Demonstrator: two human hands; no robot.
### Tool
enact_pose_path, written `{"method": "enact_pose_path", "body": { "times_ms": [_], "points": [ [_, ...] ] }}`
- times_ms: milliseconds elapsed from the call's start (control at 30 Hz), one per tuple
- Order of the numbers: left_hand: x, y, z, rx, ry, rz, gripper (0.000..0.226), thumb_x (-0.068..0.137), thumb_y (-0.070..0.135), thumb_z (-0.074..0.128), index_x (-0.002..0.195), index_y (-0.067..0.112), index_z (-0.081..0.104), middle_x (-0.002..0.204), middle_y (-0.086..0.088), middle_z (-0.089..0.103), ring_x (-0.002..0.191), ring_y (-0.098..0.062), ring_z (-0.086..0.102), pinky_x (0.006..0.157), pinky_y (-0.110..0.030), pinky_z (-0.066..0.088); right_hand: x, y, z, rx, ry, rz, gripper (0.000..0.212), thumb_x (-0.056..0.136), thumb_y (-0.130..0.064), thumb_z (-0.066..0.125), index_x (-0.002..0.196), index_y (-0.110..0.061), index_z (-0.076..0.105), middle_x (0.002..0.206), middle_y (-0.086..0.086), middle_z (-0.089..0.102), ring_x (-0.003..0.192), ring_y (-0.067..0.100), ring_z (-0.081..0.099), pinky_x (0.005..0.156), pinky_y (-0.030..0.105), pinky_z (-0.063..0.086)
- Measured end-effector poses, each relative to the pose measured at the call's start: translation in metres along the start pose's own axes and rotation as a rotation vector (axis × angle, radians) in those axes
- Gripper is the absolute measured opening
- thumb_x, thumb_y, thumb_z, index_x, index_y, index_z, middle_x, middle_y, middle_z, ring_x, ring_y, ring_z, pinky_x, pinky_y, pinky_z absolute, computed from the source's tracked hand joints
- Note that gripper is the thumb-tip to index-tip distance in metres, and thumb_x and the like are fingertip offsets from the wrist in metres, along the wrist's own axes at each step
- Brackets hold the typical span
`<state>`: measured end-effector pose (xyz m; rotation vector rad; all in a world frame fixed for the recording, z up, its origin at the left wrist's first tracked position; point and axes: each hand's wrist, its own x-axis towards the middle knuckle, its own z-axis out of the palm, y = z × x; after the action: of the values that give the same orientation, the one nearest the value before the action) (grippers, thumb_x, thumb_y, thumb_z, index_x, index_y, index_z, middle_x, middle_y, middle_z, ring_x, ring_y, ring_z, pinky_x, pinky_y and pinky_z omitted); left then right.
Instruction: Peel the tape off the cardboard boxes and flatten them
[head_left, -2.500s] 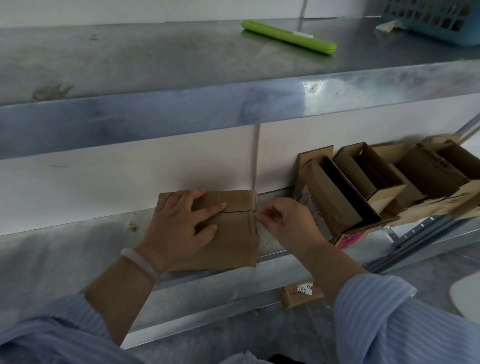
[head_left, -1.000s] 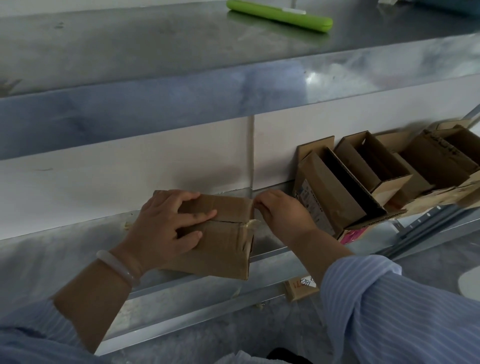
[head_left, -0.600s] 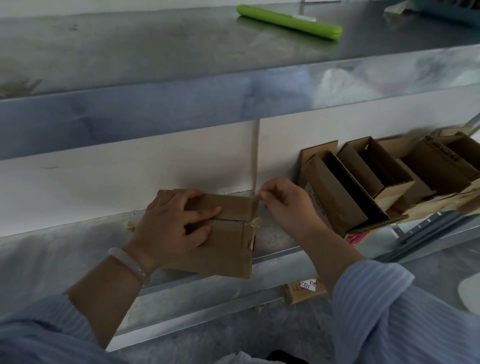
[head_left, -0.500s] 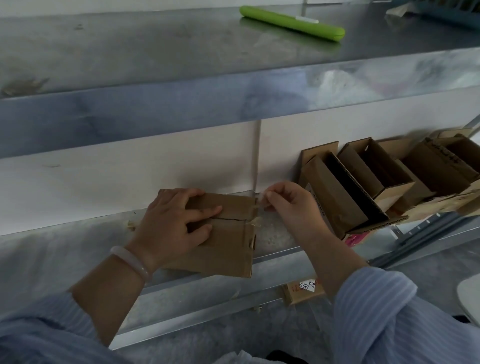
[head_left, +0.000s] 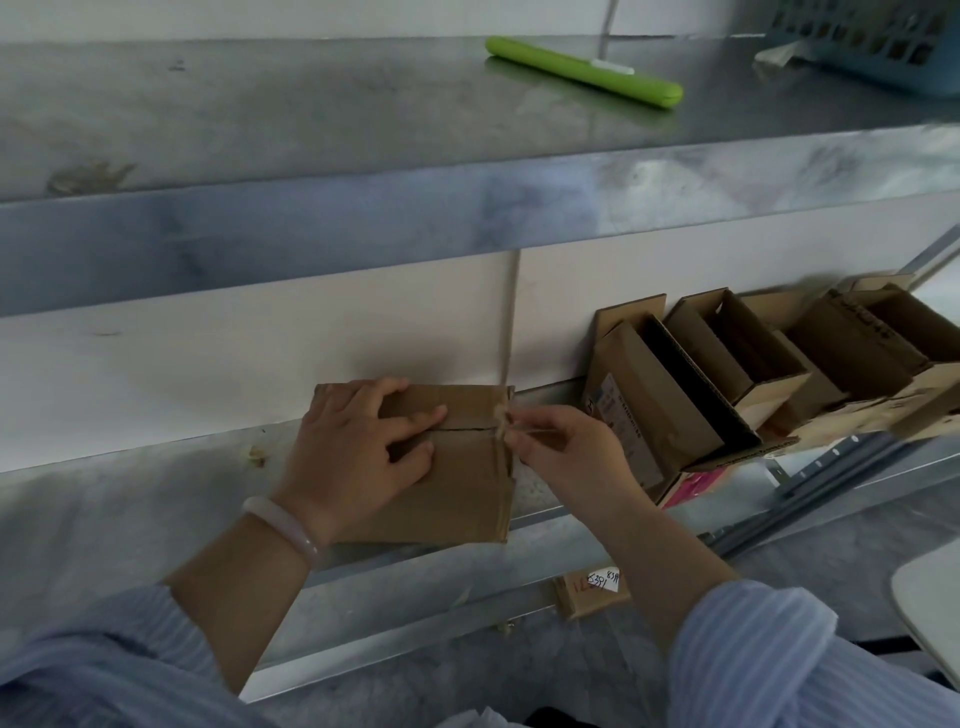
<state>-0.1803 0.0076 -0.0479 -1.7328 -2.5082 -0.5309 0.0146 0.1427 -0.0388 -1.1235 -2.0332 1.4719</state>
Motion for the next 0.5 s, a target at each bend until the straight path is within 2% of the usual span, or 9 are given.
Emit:
{"method": "enact_pose_path", "body": {
  "times_ms": [100, 233, 367, 433, 500],
  "points": [
    [0.0, 0.0, 0.0, 0.011, 0.005, 0.005, 0.046, 0.083, 0.065, 0.032, 0.119, 0.055, 0.058, 0.136, 0.01, 0.049, 0.121, -0.017, 0.035, 0.103, -0.043, 0.034, 0.002, -0.004, 0.003, -0.135, 0.082, -0.043, 0.007, 0.086, -0.028, 0.072, 0.092, -0.03, 0.069, 0.085, -0.014, 0.068, 0.08, 0.0, 0.063, 0.072, 0.014, 0.048],
    [0.001, 0.0, 0.0, 0.003, -0.001, -0.009, 0.048, 0.081, 0.066, 0.032, 0.119, 0.055, 0.058, 0.136, 0.01, 0.048, 0.123, -0.017, 0.035, 0.105, -0.044, 0.032, 0.01, -0.006, 0.001, -0.179, 0.049, -0.013, 0.003, 0.087, -0.026, 0.071, 0.087, -0.027, 0.068, 0.085, -0.009, 0.07, 0.081, 0.007, 0.066, 0.075, 0.023, 0.054],
    [0.001, 0.0, 0.0, -0.003, -0.005, -0.015, 0.048, 0.081, 0.066, 0.031, 0.118, 0.055, 0.059, 0.136, 0.011, 0.048, 0.123, -0.016, 0.036, 0.105, -0.042, 0.032, 0.015, -0.012, 0.001, -0.025, 0.009, 0.06, 0.005, 0.089, -0.019, 0.069, 0.085, -0.016, 0.069, 0.081, 0.001, 0.072, 0.077, 0.015, 0.069, 0.075, 0.031, 0.06],
    [0.001, 0.0, 0.0, -0.019, -0.006, -0.023, 0.047, 0.081, 0.067, 0.031, 0.117, 0.056, 0.059, 0.136, 0.012, 0.048, 0.123, -0.014, 0.035, 0.106, -0.04, 0.031, 0.014, -0.02, -0.001, 0.136, -0.016, 0.114, 0.008, 0.09, -0.016, 0.067, 0.089, -0.008, 0.07, 0.078, 0.007, 0.069, 0.072, 0.015, 0.067, 0.071, 0.031, 0.061],
    [0.001, 0.0, -0.001, -0.023, -0.016, -0.033, 0.049, 0.08, 0.068, 0.029, 0.118, 0.058, 0.057, 0.138, 0.014, 0.046, 0.124, -0.013, 0.034, 0.107, -0.039, 0.029, 0.014, -0.027, -0.003, 0.14, -0.029, 0.118, 0.009, 0.091, -0.016, 0.067, 0.09, -0.008, 0.071, 0.076, 0.007, 0.069, 0.069, 0.013, 0.066, 0.069, 0.027, 0.06]
  ]
}}
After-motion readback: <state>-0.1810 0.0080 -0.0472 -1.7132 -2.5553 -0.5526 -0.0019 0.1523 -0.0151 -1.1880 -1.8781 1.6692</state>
